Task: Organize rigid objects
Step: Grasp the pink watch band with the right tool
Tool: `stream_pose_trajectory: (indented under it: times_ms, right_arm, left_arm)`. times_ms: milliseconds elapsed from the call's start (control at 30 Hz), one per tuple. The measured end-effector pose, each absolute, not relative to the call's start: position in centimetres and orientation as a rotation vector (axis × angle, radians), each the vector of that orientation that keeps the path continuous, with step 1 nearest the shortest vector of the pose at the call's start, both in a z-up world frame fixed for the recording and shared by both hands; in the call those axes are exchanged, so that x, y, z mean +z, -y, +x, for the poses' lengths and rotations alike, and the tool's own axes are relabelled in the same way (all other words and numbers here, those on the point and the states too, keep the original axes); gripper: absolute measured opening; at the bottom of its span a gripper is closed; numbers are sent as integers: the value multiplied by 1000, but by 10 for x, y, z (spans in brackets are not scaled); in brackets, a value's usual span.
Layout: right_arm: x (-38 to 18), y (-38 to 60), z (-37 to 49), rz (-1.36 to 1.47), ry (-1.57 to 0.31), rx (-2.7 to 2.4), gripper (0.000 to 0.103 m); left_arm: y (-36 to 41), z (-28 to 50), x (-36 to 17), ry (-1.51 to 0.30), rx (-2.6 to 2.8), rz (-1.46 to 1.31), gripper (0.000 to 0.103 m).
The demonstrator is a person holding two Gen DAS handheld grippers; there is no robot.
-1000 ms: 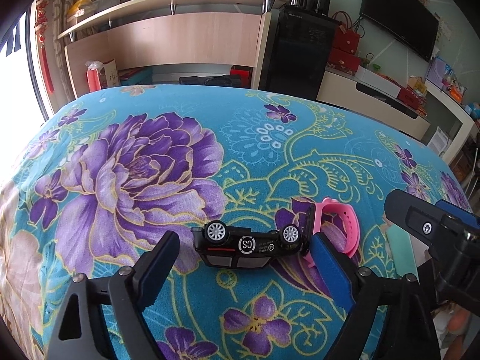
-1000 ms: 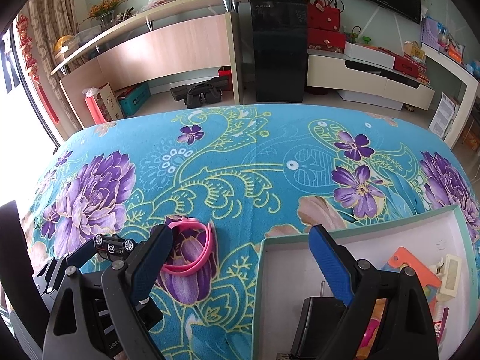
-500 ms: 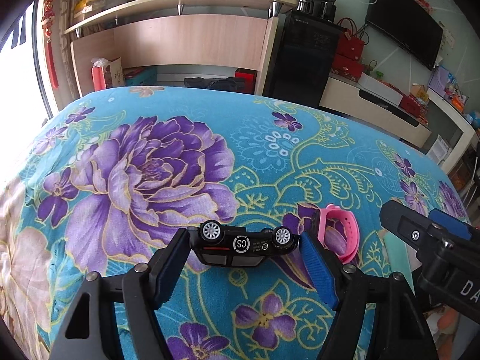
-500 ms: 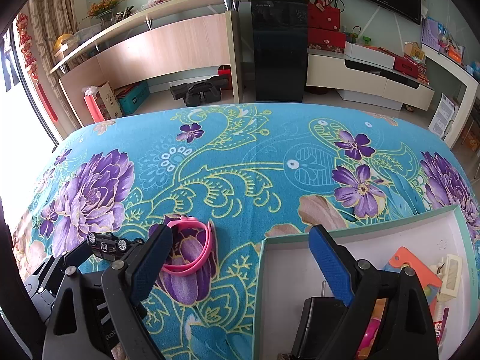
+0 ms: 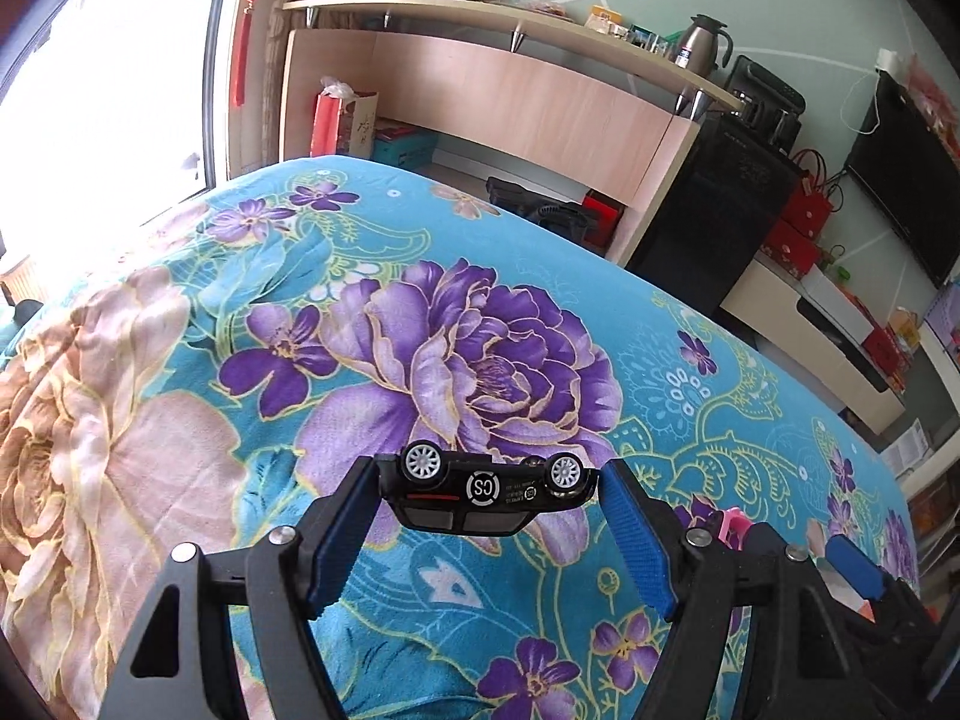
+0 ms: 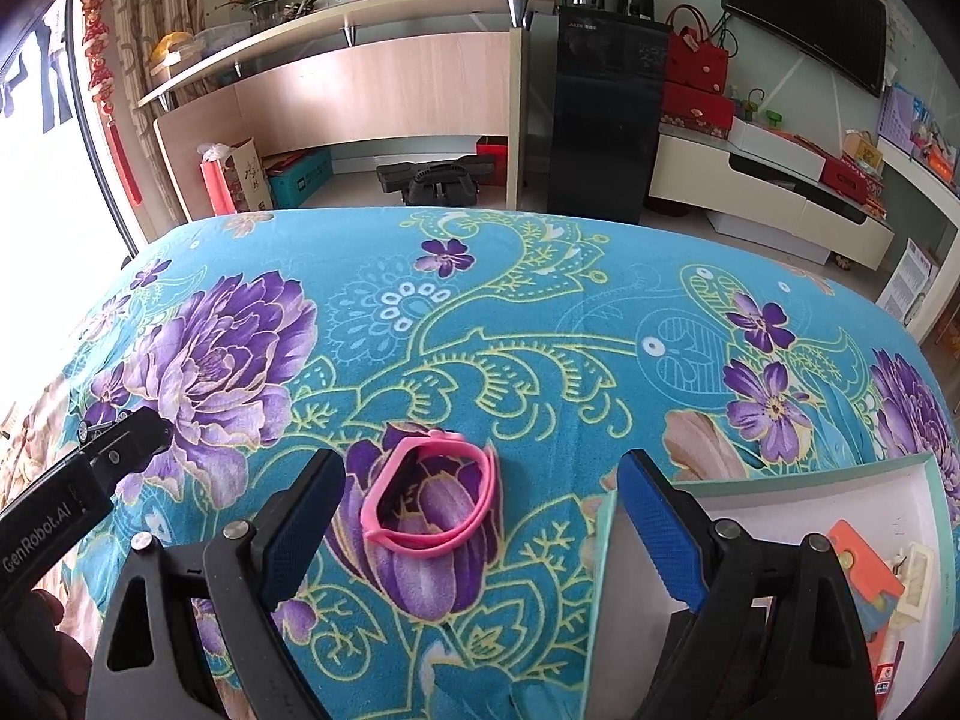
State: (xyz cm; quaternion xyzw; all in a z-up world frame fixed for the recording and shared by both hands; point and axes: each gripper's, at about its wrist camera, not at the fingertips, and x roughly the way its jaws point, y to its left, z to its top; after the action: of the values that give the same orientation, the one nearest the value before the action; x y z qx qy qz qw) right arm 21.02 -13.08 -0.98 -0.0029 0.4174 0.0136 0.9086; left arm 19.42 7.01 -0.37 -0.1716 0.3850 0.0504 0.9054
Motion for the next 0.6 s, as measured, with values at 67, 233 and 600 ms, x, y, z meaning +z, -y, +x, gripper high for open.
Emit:
stream_pose_trajectory:
  times_ms: [67,233,600]
  right_arm:
    - [-12,122,211,-16,-859,57,92]
    - [-22,104,214,-44,-881,93,92]
    - [-50,109,224,-32,-942,49,78]
  left_arm:
    - [-74,193,-2,-792,108,-365,77]
    - [-75,193,-4,-800,105,-371,77]
    - [-76,194,-8,-817,96,-389,77]
